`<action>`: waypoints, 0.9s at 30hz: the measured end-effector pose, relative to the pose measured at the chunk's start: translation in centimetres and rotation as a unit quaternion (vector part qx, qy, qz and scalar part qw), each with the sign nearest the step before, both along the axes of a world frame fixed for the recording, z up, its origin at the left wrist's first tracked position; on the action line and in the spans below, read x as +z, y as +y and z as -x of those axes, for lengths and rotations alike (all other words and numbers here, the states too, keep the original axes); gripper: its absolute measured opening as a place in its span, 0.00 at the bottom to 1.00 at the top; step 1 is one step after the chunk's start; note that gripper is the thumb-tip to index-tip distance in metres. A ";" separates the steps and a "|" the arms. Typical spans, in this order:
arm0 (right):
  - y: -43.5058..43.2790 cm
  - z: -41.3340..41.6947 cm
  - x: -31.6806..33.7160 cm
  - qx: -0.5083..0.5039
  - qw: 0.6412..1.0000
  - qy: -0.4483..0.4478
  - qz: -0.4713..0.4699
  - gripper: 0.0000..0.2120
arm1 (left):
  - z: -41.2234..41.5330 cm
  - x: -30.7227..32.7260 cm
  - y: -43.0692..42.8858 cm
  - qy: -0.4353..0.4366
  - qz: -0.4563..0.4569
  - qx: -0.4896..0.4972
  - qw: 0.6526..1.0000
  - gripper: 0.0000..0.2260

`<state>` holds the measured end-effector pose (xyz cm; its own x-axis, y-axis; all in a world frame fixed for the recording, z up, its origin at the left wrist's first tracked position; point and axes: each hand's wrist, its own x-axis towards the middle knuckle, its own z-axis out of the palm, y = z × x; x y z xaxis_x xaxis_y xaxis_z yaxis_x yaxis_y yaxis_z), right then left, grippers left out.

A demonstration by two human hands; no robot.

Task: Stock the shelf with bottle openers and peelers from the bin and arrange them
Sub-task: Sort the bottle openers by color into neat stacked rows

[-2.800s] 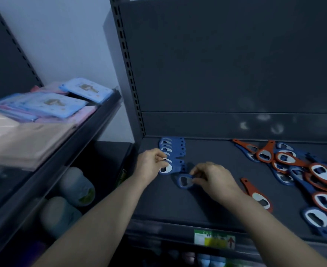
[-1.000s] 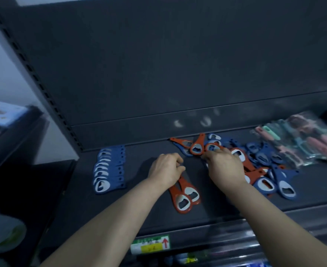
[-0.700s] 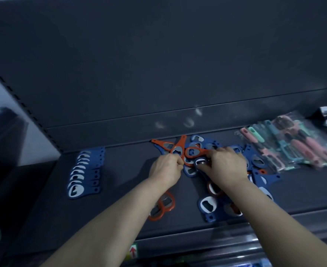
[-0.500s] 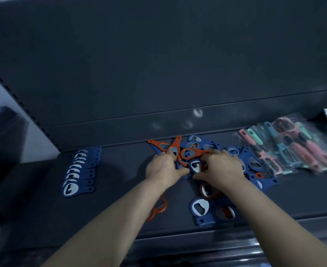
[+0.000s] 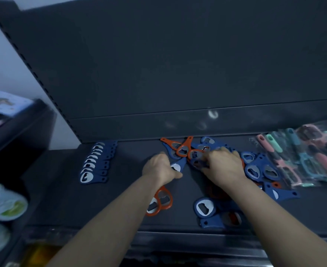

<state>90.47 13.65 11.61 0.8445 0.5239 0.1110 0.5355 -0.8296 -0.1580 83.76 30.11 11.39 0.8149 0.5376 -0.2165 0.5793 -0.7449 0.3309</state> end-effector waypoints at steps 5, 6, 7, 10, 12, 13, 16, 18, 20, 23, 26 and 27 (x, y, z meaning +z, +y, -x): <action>1.0 -0.4 0.5 -0.007 0.987 0.065 -0.144 0.08 | 1.4 -0.5 2.4 -0.156 0.048 0.030 0.986 0.11; 1.5 -0.2 0.8 0.005 0.982 0.087 -0.169 0.07 | 2.0 -0.5 3.4 -0.185 0.064 0.037 0.980 0.09; 2.2 0.2 0.9 0.017 0.976 0.110 -0.187 0.06 | 2.7 -0.4 4.4 -0.204 0.075 0.043 0.975 0.08; 4.9 1.7 1.3 0.051 0.968 0.140 -0.204 0.09 | 5.2 -0.2 7.9 -0.219 0.097 0.063 0.969 0.08; 7.3 3.1 1.3 0.084 0.964 0.151 -0.204 0.09 | 7.4 -0.2 10.3 -0.222 0.128 0.078 0.964 0.08; 8.3 3.7 1.3 0.102 0.962 0.156 -0.202 0.09 | 8.4 -0.3 11.3 -0.223 0.143 0.081 0.961 0.09; 12.0 6.1 1.2 0.147 0.958 0.155 -0.190 0.09 | 12.1 -0.3 14.7 -0.222 0.147 0.080 0.961 0.11; 14.1 7.5 1.3 0.158 0.959 0.151 -0.181 0.09 | 14.3 -0.4 17.1 -0.227 0.138 0.079 0.961 0.13; 15.7 8.7 1.2 0.154 0.961 0.156 -0.168 0.10 | 16.0 -0.7 19.2 -0.235 0.156 0.084 0.956 0.13; 17.6 10.4 1.0 0.145 0.962 0.176 -0.152 0.13 | 17.2 -1.4 21.3 -0.249 0.154 0.094 0.951 0.12; 19.2 11.8 0.6 0.132 0.964 0.189 -0.136 0.12 | 17.2 -2.0 22.4 -0.256 0.155 0.078 0.951 0.09; 19.6 12.1 0.5 0.128 0.965 0.190 -0.130 0.11 | 17.1 -2.2 22.7 -0.252 0.159 0.068 0.952 0.08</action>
<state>78.35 33.30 12.07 0.6970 0.7166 -0.0255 0.5792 -0.5836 -0.5691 66.70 52.80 9.19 0.7859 0.6181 0.0144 0.3706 -0.4896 0.7893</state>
